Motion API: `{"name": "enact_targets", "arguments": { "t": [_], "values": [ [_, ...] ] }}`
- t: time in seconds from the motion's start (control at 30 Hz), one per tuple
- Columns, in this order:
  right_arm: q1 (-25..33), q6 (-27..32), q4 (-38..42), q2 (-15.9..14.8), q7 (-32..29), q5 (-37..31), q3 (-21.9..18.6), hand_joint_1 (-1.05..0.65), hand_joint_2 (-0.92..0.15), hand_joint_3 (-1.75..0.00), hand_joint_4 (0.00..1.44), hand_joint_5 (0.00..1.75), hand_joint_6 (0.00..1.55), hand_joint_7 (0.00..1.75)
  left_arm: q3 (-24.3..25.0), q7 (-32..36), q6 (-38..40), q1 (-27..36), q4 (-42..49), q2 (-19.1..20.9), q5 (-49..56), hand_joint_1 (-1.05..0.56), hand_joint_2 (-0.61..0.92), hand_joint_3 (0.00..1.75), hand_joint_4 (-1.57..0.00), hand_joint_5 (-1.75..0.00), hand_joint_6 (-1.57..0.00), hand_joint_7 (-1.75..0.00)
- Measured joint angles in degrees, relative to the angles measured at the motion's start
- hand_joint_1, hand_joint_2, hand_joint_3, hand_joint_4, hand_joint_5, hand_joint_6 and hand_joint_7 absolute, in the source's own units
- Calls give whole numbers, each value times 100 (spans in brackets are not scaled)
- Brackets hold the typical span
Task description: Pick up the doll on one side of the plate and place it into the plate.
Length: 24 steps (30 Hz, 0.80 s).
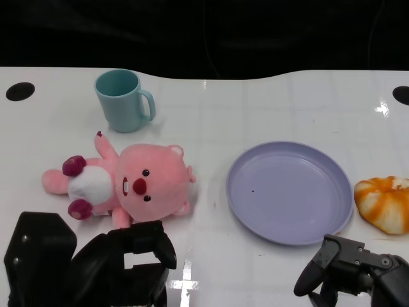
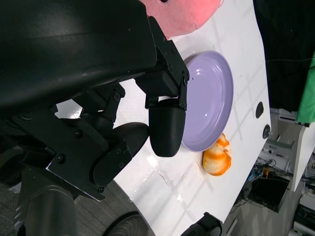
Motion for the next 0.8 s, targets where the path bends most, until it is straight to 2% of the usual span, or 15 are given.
{"name": "enact_targets", "arguments": {
  "t": [0.8],
  "values": [
    [7,98,-6,1,-6,6,-3,-18,-58,-104,63,168,58,133,2,0,-40,0,12,2,4,-16,45,131,-82,-175,-73,-155]
  ]
}}
